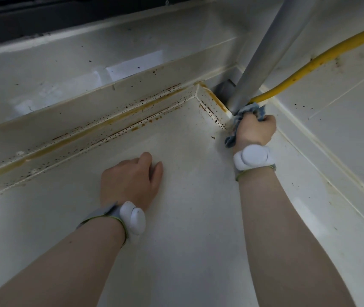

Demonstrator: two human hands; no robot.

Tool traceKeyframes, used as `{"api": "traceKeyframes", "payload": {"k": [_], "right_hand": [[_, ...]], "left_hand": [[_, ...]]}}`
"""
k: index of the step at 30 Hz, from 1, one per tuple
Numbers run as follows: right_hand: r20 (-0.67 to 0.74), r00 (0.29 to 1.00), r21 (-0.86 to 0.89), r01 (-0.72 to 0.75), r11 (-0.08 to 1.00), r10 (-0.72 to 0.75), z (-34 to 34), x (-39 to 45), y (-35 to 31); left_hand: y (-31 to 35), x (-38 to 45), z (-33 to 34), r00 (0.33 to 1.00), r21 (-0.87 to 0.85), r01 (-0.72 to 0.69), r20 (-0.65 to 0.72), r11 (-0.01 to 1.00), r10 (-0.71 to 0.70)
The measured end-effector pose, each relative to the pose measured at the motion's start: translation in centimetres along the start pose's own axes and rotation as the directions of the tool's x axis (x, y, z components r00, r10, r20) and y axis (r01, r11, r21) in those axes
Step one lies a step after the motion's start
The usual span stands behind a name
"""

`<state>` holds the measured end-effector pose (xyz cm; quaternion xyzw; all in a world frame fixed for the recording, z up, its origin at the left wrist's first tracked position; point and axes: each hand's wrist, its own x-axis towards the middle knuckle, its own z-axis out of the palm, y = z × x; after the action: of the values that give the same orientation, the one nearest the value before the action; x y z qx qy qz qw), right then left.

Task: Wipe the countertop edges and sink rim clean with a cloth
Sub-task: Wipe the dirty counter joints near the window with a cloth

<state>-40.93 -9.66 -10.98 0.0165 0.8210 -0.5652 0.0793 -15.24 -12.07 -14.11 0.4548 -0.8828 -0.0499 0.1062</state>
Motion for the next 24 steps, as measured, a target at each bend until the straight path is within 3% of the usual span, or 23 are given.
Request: {"api": "traceKeyframes", "payload": {"k": [3,9,14,18,22,24], "right_hand": [[0.032,0.999,-0.024,0.018,1.0,-0.017,0.0,-1.2,0.4],[0.062,0.991,0.029,-0.121,0.992,0.119,-0.4,3.0,-2.3],[0.004,0.998,-0.076,-0.066,0.995,0.067,-0.4,1.5,-1.8],[0.055,0.998,-0.035,-0.023,0.999,0.025,-0.4,-1.0,0.0],[0.036,0.994,0.021,-0.103,0.994,0.102,-0.3,1.9,-1.3],[0.085,0.995,0.072,-0.053,0.996,0.047,-0.4,2.6,-2.1]], "left_hand": [[0.1,0.0,-0.2,1.0,-0.001,0.001,0.006,1.0,-0.001],[0.0,0.1,-0.1,1.0,0.007,0.018,0.013,1.0,-0.019],[0.0,0.1,-0.2,1.0,-0.01,0.003,0.003,1.0,-0.003],[0.0,0.0,-0.2,1.0,-0.008,-0.007,0.0,1.0,0.007],[-0.2,0.0,-0.1,1.0,-0.008,-0.001,-0.008,1.0,0.001],[-0.2,0.0,0.0,1.0,-0.004,0.004,-0.015,1.0,-0.004]]}}
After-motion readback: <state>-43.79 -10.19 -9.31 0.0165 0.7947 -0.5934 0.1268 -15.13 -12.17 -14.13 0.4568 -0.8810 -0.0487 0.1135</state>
